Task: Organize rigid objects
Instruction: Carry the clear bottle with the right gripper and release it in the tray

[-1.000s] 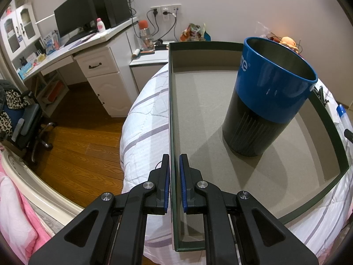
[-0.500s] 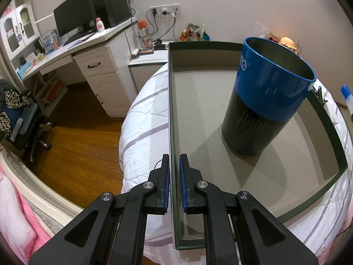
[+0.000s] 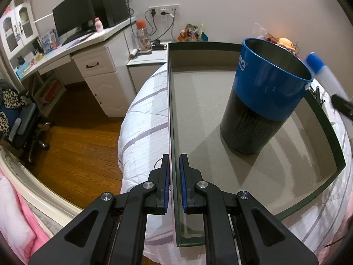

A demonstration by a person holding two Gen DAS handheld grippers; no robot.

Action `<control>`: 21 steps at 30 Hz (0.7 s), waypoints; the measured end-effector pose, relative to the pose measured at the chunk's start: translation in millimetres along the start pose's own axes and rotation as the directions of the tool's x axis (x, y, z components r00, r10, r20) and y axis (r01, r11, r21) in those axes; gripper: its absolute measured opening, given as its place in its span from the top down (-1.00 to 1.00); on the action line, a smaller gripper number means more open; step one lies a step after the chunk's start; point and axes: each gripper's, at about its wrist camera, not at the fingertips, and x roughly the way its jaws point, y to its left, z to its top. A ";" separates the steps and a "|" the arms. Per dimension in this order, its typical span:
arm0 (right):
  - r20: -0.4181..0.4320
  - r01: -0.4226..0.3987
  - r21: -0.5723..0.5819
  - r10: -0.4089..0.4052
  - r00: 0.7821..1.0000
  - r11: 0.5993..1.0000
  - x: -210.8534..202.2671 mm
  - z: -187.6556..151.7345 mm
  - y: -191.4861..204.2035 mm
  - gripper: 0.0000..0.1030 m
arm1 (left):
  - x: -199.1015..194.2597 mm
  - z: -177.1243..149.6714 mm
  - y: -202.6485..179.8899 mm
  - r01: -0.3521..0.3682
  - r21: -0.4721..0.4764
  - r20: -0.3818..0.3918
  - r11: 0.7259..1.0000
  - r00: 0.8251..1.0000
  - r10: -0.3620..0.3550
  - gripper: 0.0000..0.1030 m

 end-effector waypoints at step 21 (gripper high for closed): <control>-0.110 -0.010 -0.046 0.005 0.994 0.999 37.5 -19.7 20.8 0.47 | 0.4 -2.3 0.3 -0.005 0.009 0.003 1.000 1.000 0.005 0.85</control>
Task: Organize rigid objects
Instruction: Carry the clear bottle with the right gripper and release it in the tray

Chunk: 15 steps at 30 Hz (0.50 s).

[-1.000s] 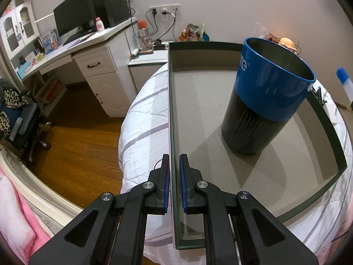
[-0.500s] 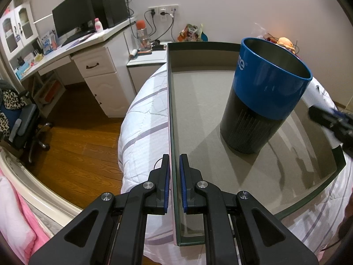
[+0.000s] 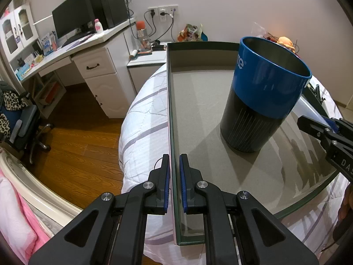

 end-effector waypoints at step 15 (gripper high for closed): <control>0.026 -0.004 -0.026 0.005 1.000 1.000 -4.9 -0.4 5.3 -0.15 | -1.3 -2.8 0.1 -0.004 0.003 -0.004 1.000 1.000 0.004 0.84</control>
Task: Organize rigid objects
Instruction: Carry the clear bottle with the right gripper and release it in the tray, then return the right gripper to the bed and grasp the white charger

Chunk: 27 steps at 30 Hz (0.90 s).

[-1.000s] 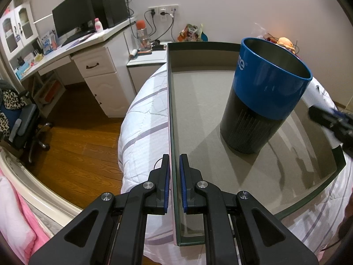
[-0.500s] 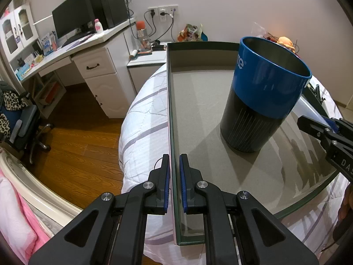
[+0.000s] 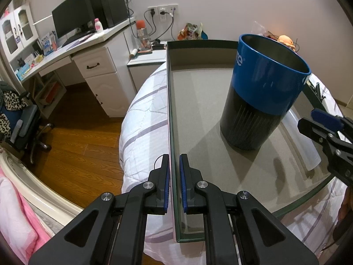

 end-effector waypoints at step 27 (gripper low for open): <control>0.129 0.277 0.267 -0.319 0.939 0.923 -90.5 -17.9 -106.4 -0.71 | -2.6 -2.5 -0.5 -0.008 0.003 -0.002 1.000 1.000 0.008 0.84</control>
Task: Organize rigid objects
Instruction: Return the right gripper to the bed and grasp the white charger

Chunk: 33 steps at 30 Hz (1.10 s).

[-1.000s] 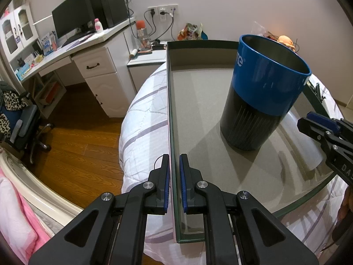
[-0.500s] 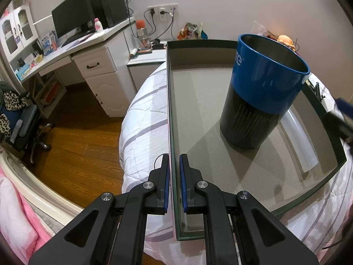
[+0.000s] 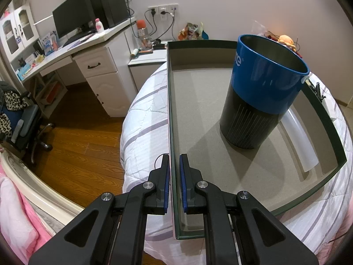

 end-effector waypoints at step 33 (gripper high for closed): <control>-0.178 0.053 -0.062 -0.063 0.982 0.997 83.2 -9.3 -19.4 -0.98 | -0.6 0.9 -3.4 -0.011 0.011 -0.008 1.000 1.000 0.011 0.84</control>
